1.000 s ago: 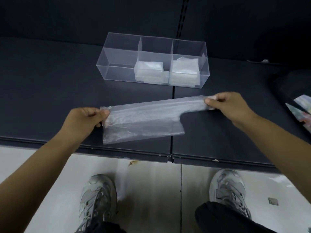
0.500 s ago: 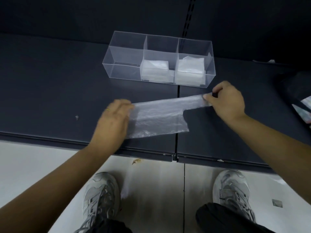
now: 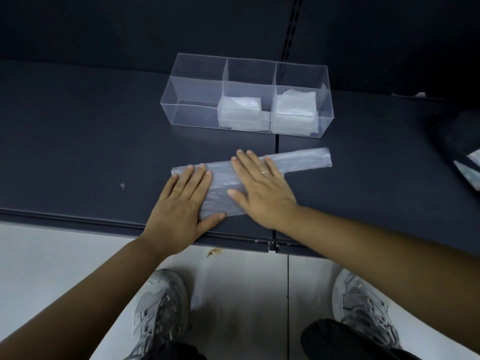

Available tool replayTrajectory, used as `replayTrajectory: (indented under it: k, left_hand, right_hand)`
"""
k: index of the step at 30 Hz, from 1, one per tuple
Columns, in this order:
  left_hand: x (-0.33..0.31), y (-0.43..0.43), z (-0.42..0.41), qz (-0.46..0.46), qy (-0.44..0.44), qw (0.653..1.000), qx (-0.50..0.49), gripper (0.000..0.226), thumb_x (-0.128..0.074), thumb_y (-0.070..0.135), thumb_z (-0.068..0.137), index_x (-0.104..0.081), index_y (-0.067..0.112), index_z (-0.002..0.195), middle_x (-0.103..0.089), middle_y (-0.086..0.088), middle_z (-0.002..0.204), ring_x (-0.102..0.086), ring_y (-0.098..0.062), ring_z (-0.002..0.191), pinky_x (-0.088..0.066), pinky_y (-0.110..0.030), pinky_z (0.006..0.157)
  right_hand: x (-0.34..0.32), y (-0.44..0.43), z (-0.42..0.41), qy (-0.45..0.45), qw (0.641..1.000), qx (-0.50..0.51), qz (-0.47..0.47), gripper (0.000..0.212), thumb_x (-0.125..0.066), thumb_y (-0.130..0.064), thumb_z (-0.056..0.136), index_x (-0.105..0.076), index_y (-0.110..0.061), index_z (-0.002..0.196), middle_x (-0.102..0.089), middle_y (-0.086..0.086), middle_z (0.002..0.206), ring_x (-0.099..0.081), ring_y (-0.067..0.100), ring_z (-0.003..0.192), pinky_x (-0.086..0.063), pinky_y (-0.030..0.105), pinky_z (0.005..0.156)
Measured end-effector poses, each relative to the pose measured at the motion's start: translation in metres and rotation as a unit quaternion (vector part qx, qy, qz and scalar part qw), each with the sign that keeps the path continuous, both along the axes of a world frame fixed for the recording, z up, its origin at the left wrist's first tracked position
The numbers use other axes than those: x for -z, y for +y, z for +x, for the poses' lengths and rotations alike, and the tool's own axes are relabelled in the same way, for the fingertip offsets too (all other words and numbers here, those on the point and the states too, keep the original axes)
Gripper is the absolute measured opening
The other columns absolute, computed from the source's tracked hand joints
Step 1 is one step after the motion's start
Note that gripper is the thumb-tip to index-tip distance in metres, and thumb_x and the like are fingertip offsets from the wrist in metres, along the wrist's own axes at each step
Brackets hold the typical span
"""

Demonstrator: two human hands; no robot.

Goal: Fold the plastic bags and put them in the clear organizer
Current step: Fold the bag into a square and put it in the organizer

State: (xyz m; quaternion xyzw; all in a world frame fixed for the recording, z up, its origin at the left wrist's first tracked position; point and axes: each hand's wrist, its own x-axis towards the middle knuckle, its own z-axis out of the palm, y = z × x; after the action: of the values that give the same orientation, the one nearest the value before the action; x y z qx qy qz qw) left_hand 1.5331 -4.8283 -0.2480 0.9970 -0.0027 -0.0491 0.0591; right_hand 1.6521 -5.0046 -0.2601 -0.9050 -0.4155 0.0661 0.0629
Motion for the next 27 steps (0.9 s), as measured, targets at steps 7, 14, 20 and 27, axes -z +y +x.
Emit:
replayTrajectory:
  k: [7,14,20,27]
  left_hand:
    - [0.002,0.041,-0.011,-0.002,0.03,0.998,-0.051,0.123,-0.003,0.095,0.062,0.003,0.012,0.152,0.01,-0.001,0.159,0.013,-0.014,0.146,0.008,-0.038,0.119]
    - [-0.011,-0.008,-0.007,-0.148,-0.031,0.988,0.017,0.104,-0.031,0.084,0.076,-0.019,0.015,0.152,-0.006,0.009,0.156,0.003,-0.002,0.145,0.009,-0.018,0.115]
    - [-0.002,-0.042,0.003,-0.145,-0.014,0.988,0.044,0.09,-0.03,0.07,0.082,-0.013,0.017,0.153,-0.004,0.006,0.16,0.009,-0.001,0.144,0.01,-0.021,0.117]
    - [-0.003,-0.055,0.005,-0.116,-0.104,0.987,0.029,0.056,-0.061,0.032,0.091,-0.047,0.005,0.139,-0.042,-0.008,0.147,-0.037,-0.021,0.138,-0.022,-0.036,0.115]
  right_hand:
    - [-0.006,-0.067,0.035,-0.013,0.995,0.094,-0.024,0.07,-0.022,-0.057,0.097,-0.001,-0.021,0.154,0.006,0.0,0.162,0.01,0.014,0.148,0.012,0.039,0.117]
    - [-0.034,-0.103,0.023,0.103,0.984,0.022,0.146,0.032,-0.076,-0.03,0.078,-0.065,-0.021,0.108,-0.05,-0.005,0.119,-0.045,0.013,0.113,-0.034,0.037,0.102]
    - [-0.035,-0.095,0.021,0.093,0.986,0.006,0.137,0.003,-0.071,-0.016,0.085,-0.069,-0.014,0.087,-0.056,-0.001,0.095,-0.051,0.018,0.093,-0.033,0.027,0.089]
    - [-0.052,-0.106,0.025,0.27,0.951,0.072,0.133,0.015,-0.063,-0.015,0.09,-0.061,-0.025,0.079,-0.054,-0.008,0.096,-0.053,0.0,0.087,-0.038,0.01,0.081]
